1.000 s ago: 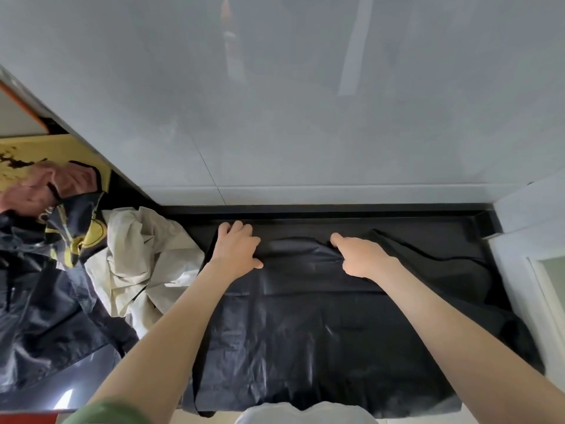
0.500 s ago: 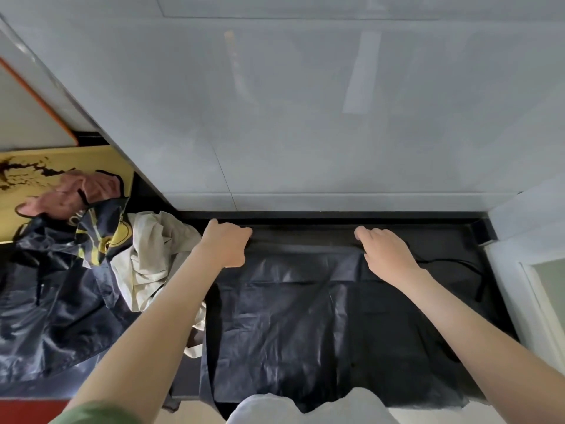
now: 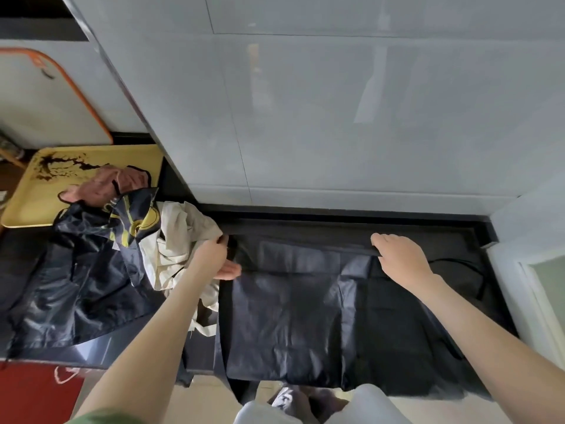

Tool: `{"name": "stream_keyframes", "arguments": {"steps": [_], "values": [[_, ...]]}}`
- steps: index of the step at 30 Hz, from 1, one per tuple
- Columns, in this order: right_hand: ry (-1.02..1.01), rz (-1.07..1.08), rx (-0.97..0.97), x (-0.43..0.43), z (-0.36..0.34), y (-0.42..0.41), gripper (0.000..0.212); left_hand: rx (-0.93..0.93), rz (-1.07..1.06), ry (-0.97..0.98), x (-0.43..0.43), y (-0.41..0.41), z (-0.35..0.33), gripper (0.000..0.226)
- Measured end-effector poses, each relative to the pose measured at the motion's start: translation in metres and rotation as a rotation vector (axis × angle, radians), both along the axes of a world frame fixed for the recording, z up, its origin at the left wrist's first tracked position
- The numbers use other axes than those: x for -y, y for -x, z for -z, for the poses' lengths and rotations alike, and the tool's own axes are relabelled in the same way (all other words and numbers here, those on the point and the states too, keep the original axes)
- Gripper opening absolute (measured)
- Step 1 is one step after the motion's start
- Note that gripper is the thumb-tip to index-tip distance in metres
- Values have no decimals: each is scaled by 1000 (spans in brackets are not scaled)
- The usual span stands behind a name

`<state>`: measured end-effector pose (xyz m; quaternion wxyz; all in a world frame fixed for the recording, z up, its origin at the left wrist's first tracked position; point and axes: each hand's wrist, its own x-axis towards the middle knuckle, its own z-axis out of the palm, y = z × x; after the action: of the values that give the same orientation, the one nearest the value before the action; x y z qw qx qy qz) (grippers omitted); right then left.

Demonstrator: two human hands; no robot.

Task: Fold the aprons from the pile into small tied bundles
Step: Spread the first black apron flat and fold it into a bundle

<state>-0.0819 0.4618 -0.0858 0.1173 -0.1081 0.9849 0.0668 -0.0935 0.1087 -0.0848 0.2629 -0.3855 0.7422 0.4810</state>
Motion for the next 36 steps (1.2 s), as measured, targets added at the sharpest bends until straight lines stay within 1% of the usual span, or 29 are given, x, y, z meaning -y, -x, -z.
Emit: {"name": "stream_keyframes", "arguments": {"steps": [1,3,5,6,8,9,11,13,14,15,16,17,18,20,21,22,23,24,25,26,27,28,29,30,33,35,36], "values": [[2,-6,11,2,1,-4,17,18,-186,-153,-5,-5,1,54],[25,-24,20,5,8,-13,15,11,-355,-316,-9,-16,14,56],[32,-74,17,8,12,-23,6,-23,-412,-413,-7,-33,34,52],[25,-99,26,8,14,-28,7,-48,-439,-451,-4,-40,42,46],[8,-171,93,4,21,-38,15,-98,-481,-534,5,-52,56,27],[18,-225,110,2,26,-43,17,-115,-523,-556,8,-56,55,24],[50,-326,133,-2,34,-56,15,-133,-585,-574,16,-58,59,27],[59,-380,178,-3,43,-68,19,-132,-581,-599,18,-58,58,9],[52,-376,239,-4,45,-72,21,-96,-515,-567,18,-56,51,12],[34,-343,356,-4,47,-77,24,-73,-533,-481,19,-57,55,13],[29,-294,474,-4,50,-81,23,-101,-584,-483,19,-59,56,15],[44,-245,545,-5,54,-84,15,-178,-649,-502,24,-62,61,23],[83,-186,597,-6,56,-86,12,-197,-671,-520,29,-67,61,31],[158,-23,652,-7,57,-88,37,-154,-565,-496,36,-67,62,44],[198,47,658,-4,55,-88,43,-103,-469,-457,37,-65,60,45],[254,91,649,0,53,-88,45,-82,-383,-356,38,-63,64,43],[268,115,612,5,52,-87,43,-85,-264,-210,39,-61,64,36],[302,141,556,8,53,-85,37,-115,-131,-46,37,-59,64,27],[315,172,497,13,55,-83,28,-139,-2,111,36,-59,62,23],[325,201,446,17,59,-80,24,-180,95,221,36,-58,62,30],[323,252,415,20,63,-77,32,-214,160,277,35,-59,61,39],[328,301,411,24,66,-75,43,-241,203,293,35,-58,64,44],[341,360,435,29,67,-73,47,-254,263,330,34,-58,64,46],[370,418,450,31,68,-71,45,-243,332,367,32,-60,63,45],[455,514,479,31,70,-65,20,-144,508,438,31,-59,64,39],[488,549,526,26,72,-63,6,-74,613,441,33,-59,63,29],[510,552,537,24,73,-62,4,-62,624,431,35,-59,61,25]]}}
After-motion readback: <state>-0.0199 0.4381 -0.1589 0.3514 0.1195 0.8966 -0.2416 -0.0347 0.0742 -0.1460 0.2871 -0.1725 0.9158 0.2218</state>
